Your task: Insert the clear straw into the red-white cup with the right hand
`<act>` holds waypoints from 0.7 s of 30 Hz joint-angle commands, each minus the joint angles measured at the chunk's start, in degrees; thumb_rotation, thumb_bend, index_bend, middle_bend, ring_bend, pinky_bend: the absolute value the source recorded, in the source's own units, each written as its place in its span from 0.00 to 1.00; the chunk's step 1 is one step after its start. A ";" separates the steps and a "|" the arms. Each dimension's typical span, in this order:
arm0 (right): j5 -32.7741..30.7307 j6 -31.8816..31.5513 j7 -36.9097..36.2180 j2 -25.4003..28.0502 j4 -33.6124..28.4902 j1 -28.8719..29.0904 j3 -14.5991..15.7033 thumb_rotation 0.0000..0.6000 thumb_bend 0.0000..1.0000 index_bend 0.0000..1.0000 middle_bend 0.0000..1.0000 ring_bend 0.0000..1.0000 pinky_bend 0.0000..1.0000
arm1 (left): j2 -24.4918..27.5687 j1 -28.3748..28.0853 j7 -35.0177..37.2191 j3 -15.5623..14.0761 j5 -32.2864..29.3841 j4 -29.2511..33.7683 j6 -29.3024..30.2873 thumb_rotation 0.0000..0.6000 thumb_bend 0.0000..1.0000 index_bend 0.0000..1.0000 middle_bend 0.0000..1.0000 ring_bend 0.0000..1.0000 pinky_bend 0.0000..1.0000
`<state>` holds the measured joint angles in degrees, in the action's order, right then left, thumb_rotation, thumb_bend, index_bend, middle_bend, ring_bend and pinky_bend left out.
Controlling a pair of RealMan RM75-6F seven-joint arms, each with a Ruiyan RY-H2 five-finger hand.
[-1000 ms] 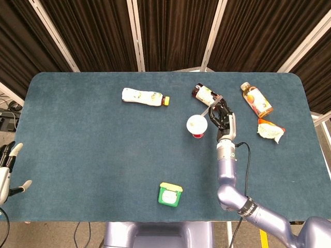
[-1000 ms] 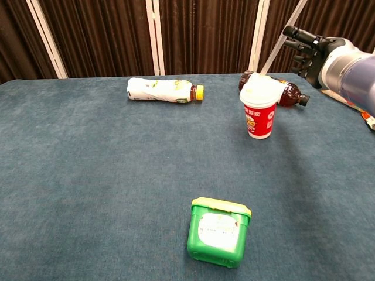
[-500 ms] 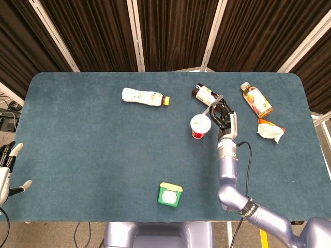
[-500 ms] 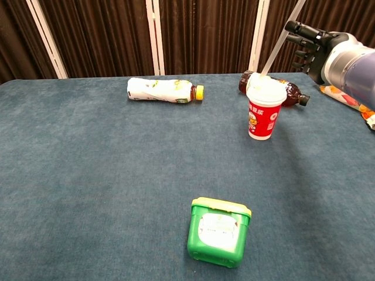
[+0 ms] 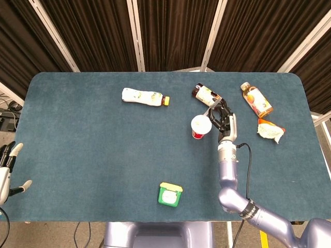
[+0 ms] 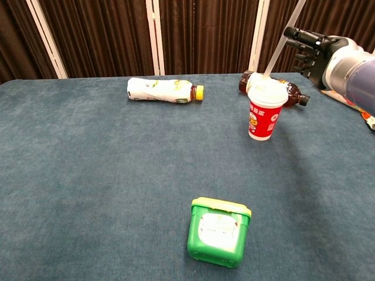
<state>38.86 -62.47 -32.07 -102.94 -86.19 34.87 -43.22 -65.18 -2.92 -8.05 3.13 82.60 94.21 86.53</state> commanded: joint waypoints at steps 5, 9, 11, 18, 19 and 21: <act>0.98 -0.03 0.42 0.12 0.02 0.00 0.49 1.00 0.43 0.68 0.22 0.00 0.00 | 0.00 -0.01 0.01 0.01 0.00 0.00 0.00 1.00 0.05 0.00 0.00 0.00 0.00; 1.13 0.29 0.63 0.10 0.28 -0.21 1.15 1.00 0.43 0.68 0.22 0.00 0.00 | 0.00 -0.01 0.01 -0.01 0.01 0.01 -0.01 1.00 0.05 0.00 0.00 0.00 0.00; 1.44 0.65 0.56 0.11 0.51 -0.36 1.60 1.00 0.41 0.68 0.21 0.00 0.00 | 0.00 -0.01 -0.01 0.00 0.02 0.01 0.01 1.00 0.05 0.00 0.00 0.00 0.00; 3.22 3.85 -0.24 1.12 0.69 -1.12 3.64 1.00 0.33 0.54 0.12 0.00 0.00 | 0.01 -0.01 -0.03 0.00 0.00 0.02 0.01 1.00 0.05 0.00 0.00 0.00 0.00; 3.33 4.10 -0.50 1.14 0.75 -1.19 3.72 1.00 0.31 0.50 0.10 0.00 0.00 | 0.01 0.00 -0.03 -0.01 0.00 0.02 0.02 1.00 0.05 0.00 0.00 0.00 0.00; 3.63 4.61 -0.89 1.25 0.81 -1.32 3.91 1.00 0.28 0.42 0.08 0.00 0.00 | 0.00 -0.01 -0.06 0.00 -0.01 0.04 0.01 1.00 0.05 0.00 0.00 0.00 0.00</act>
<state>42.32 -58.06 -32.83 -101.77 -85.44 33.65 -39.44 -65.18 -2.93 -8.11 3.13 82.59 94.25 86.54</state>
